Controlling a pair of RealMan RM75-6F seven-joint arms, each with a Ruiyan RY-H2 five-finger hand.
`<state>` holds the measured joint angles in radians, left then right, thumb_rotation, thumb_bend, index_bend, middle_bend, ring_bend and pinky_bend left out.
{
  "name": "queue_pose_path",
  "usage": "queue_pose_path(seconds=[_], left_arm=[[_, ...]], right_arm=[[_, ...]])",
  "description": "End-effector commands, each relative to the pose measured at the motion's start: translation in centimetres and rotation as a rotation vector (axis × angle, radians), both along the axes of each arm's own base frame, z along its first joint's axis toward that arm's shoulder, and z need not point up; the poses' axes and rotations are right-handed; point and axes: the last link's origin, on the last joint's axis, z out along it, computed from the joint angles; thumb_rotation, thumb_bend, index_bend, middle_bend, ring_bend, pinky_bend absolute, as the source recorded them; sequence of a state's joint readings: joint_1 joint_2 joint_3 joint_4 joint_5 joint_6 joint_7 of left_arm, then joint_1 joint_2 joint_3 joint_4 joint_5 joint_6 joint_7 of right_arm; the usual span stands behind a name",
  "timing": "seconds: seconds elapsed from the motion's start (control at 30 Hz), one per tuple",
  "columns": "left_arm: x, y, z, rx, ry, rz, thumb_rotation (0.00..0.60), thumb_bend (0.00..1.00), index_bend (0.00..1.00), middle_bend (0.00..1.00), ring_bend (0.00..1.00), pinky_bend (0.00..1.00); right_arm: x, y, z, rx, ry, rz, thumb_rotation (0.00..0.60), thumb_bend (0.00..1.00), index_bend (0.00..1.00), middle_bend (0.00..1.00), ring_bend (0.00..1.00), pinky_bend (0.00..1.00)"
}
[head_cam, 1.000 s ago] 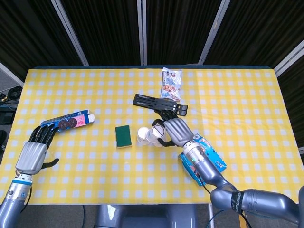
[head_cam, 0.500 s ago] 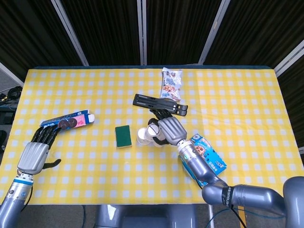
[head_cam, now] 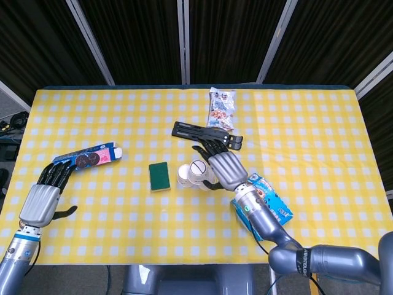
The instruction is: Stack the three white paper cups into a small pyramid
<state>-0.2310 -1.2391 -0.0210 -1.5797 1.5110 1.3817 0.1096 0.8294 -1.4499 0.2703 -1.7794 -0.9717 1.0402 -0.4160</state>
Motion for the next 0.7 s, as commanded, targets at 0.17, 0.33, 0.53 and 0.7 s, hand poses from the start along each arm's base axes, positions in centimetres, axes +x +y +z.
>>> queue_pose_path(seconds=[0.17,0.33,0.53,0.7], left_arm=[[0.0,-0.3,0.2,0.017,0.006,-0.005,0.6,0.15,0.0,0.0,0.0,0.0],[0.0,-0.9,0.2,0.024,0.002,-0.016,0.6,0.15,0.0,0.0,0.0,0.0],[-0.3,-1.6,-0.2,0.027,0.015,-0.015,0.6,0.15,0.0,0.0,0.0,0.0],[-0.5,-2.1,-0.4,0.037,0.034,-0.025,0.6,0.15,0.0,0.0,0.0,0.0]], right_arm=[[-12.3,5.7,6.2,-0.158,0.068,-0.126,0.6,0.17,0.08,0.0,0.0,0.0],[-17.8,9.1,7.1,-0.17,0.08,-0.174,0.6,0.16,0.05,0.0,0.0,0.0],[-21.8,11.8,8.0,-0.27,0.101,-0.198,0.6,0.15,0.02,0.0,0.0,0.0],[-22.6,13.4,8.4,-0.304,0.061,-0.181,0.6,0.15,0.01,0.0,0.0,0.0]])
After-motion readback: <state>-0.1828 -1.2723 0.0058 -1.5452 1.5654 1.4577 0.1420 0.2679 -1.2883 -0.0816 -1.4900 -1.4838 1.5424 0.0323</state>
